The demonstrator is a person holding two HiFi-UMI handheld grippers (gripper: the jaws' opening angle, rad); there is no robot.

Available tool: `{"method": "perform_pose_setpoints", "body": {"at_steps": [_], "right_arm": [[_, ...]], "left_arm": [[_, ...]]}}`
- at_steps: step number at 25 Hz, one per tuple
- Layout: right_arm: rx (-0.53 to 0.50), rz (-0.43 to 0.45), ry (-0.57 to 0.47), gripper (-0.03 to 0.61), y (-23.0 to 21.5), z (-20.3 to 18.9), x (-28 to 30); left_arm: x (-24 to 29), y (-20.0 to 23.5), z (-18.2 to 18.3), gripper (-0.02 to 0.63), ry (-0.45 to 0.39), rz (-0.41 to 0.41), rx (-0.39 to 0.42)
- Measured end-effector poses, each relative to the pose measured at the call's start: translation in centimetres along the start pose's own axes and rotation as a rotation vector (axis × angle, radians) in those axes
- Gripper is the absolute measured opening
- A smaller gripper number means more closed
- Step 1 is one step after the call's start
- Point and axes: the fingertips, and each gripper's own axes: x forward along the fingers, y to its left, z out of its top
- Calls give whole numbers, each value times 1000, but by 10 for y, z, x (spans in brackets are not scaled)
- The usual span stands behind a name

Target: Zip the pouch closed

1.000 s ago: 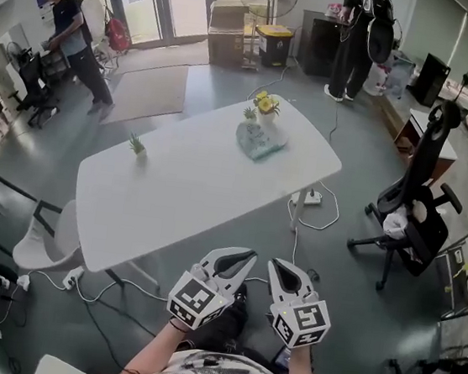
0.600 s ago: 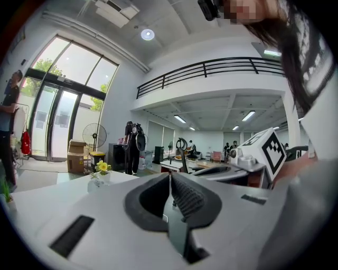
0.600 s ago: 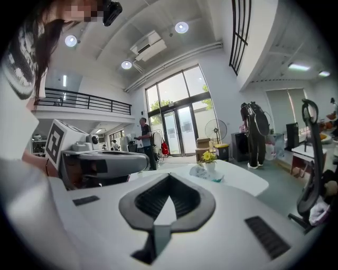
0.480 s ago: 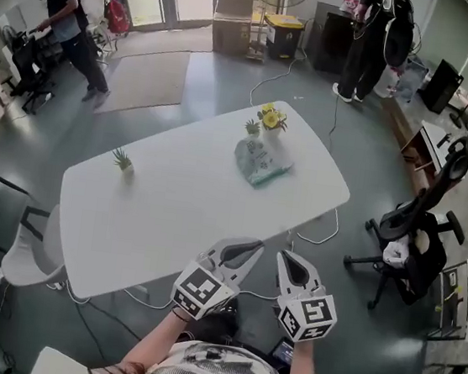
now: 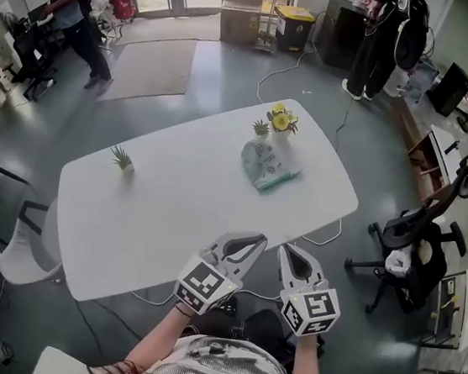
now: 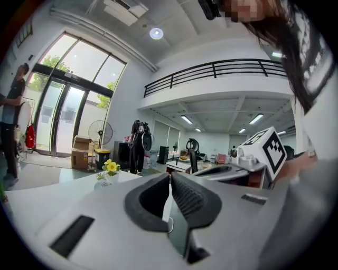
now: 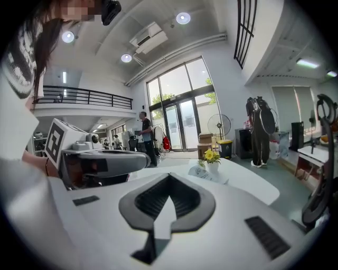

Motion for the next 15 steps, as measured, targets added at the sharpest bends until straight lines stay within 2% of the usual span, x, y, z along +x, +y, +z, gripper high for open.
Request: {"method": "perform_pose_setpoints", "body": {"at_steps": [6, 15], "right_arm": [[1, 36, 22, -3, -5, 3, 18], [-31, 142, 42, -3, -30, 14, 65]], "left_arm": [[2, 16, -1, 20, 8, 30, -20], [33, 50, 4, 20, 6, 109, -36]]}}
